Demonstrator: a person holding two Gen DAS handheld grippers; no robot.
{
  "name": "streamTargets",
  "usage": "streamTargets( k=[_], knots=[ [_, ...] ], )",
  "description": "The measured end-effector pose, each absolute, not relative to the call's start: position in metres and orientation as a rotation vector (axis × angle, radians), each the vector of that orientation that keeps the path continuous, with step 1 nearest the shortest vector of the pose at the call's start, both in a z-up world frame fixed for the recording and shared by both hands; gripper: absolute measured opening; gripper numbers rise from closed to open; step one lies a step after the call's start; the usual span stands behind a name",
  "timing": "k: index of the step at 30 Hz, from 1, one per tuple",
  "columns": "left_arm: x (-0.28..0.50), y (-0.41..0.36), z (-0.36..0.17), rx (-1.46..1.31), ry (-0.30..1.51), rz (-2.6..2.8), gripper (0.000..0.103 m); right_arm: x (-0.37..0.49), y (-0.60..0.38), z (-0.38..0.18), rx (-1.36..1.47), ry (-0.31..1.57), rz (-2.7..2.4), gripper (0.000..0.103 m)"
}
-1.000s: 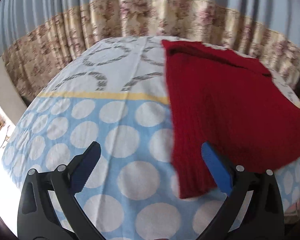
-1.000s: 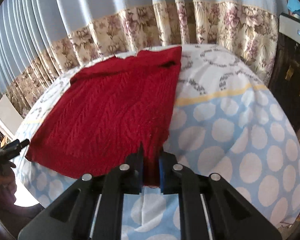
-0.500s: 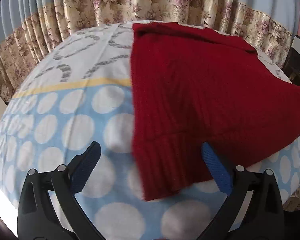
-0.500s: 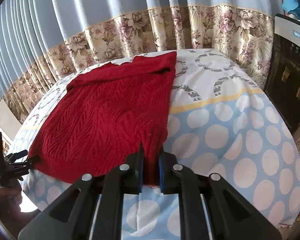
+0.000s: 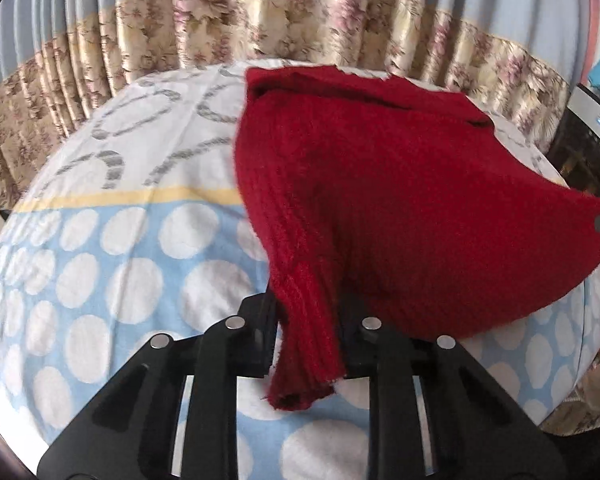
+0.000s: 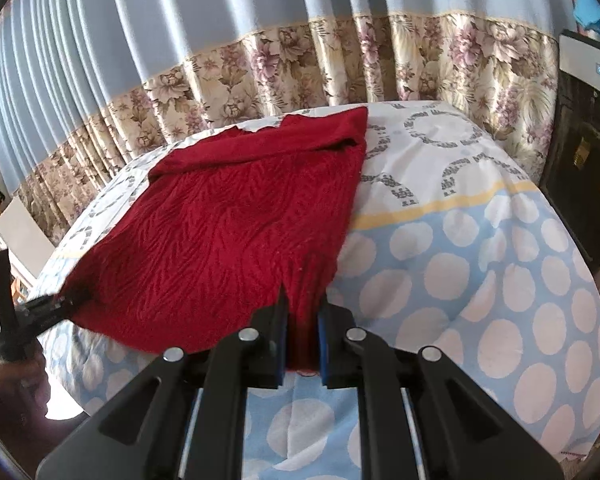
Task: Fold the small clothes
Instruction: 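Grasp the sweater hem with the left gripper and lift it over the body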
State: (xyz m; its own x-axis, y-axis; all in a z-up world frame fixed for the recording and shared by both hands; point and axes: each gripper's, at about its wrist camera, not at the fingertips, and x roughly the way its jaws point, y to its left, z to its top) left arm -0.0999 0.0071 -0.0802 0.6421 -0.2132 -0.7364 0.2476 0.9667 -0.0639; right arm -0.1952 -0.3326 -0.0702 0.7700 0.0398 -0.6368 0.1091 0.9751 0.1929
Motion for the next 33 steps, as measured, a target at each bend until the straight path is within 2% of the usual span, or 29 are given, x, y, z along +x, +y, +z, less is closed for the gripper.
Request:
streamTargets(
  k=[8, 13, 33],
  knots=[
    [-0.113, 0.013, -0.043, 0.095, 0.774, -0.267, 0.021, -0.203, -0.323, -0.055, 0.187, 0.671, -0.027, 0.011],
    [-0.113, 0.016, -0.040, 0.110, 0.778, -0.249, 0.021, -0.203, -0.325, -0.056, 0.185, 0.683, -0.030, 0.011],
    [-0.012, -0.009, 0.016, 0.153, 0.601, -0.202, 0.021, -0.113, -0.341, -0.010, 0.161, 0.599, -0.016, 0.011]
  ],
)
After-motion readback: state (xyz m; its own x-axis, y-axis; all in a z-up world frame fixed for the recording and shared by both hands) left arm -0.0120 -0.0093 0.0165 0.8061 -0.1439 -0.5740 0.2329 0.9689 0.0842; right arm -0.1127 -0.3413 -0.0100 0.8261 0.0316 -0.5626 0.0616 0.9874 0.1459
